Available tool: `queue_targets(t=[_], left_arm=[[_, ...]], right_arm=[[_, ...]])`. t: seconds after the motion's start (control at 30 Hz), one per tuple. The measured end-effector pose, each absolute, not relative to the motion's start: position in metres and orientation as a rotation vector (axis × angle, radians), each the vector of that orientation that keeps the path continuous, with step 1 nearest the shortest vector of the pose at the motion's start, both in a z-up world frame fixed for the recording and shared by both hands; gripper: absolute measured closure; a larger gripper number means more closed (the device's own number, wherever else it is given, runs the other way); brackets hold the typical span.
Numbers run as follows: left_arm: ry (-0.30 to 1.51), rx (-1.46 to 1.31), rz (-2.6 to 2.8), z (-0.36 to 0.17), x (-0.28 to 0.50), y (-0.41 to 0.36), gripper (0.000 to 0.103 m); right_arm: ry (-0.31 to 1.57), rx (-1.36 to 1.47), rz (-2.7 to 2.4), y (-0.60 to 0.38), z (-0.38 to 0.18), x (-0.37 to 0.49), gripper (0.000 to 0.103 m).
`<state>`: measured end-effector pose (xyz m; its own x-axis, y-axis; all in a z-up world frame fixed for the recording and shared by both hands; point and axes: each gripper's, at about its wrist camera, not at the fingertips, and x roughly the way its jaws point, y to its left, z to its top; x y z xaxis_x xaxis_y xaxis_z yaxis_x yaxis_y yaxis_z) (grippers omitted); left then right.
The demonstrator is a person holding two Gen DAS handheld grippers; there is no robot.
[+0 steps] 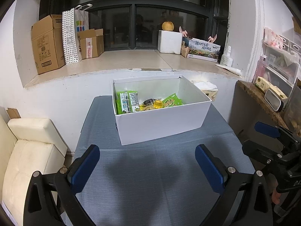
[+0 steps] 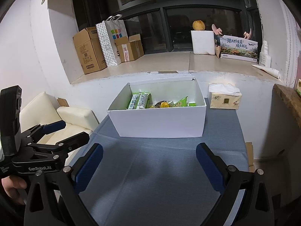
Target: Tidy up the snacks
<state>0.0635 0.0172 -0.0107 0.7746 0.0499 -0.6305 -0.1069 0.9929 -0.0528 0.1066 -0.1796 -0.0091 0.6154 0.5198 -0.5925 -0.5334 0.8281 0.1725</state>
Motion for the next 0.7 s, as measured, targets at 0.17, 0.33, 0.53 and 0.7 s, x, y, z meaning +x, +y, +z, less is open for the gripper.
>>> queue_targets(t=[0.17,0.33,0.53,0.7], left_arm=[[0.68,-0.089,0.082,-0.0106,0.0634,0.017,0.0],[0.681,-0.09,0.081,-0.0104,0.0637,0.0165,0.0],[0.681,-0.088,0.077,-0.0096,0.0634,0.0153,0.0],[0.681,-0.086,0.078,-0.009,0.0634,0.0152,0.0]], right_arm=[[0.674,-0.022,0.612,-0.1794,-0.0087,0.1062,0.001],[0.674,-0.021,0.612,-0.1796,-0.0083,0.1057,0.001],[0.673,-0.02,0.612,-0.1804,-0.0073,0.1064,0.001],[0.675,-0.02,0.61,-0.1816,-0.0075,0.107,0.001]])
